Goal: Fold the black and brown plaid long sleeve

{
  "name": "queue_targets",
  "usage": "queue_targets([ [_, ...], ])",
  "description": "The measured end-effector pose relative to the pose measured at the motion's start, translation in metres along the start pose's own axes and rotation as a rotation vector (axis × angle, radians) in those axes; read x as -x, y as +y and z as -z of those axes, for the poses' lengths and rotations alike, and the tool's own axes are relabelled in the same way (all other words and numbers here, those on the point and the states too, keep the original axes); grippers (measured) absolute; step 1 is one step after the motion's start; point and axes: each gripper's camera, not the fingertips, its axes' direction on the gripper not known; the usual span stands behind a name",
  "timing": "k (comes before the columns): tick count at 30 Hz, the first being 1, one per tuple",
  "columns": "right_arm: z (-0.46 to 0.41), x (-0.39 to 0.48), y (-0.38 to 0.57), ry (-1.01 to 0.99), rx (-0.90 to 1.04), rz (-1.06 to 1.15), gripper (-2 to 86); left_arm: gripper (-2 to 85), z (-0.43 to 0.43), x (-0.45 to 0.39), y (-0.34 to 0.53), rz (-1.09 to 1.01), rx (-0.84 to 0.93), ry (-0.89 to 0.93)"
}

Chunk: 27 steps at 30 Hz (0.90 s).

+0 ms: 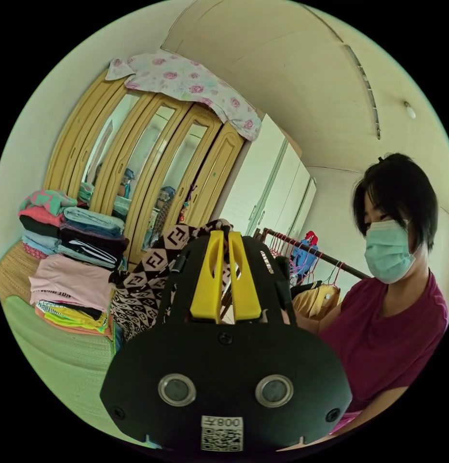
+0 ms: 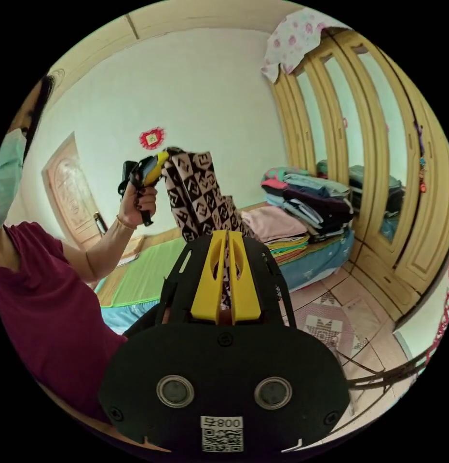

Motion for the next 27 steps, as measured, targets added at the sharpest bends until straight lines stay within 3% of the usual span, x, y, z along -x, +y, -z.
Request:
queue_targets([
  [7, -0.223, -0.021, 0.116, -0.323, 0.32, -0.038, 0.0, 1.4, 0.093, 0.012, 0.096, 0.0, -0.059, -0.013],
  [13, -0.365, 0.005, 0.201, -0.621, 0.531, -0.026, 0.0, 1.4, 0.158, 0.023, 0.189, 0.082, -0.021, -0.116],
  [18, -0.426, 0.04, 0.265, -0.789, 0.68, 0.068, 0.0, 1.4, 0.214, 0.002, 0.265, 0.151, -0.08, -0.218],
  [27, -0.468, 0.067, 0.396, -0.921, 0.681, 0.086, 0.0, 1.5, 0.246, -0.092, 0.384, 0.116, -0.045, -0.423],
])
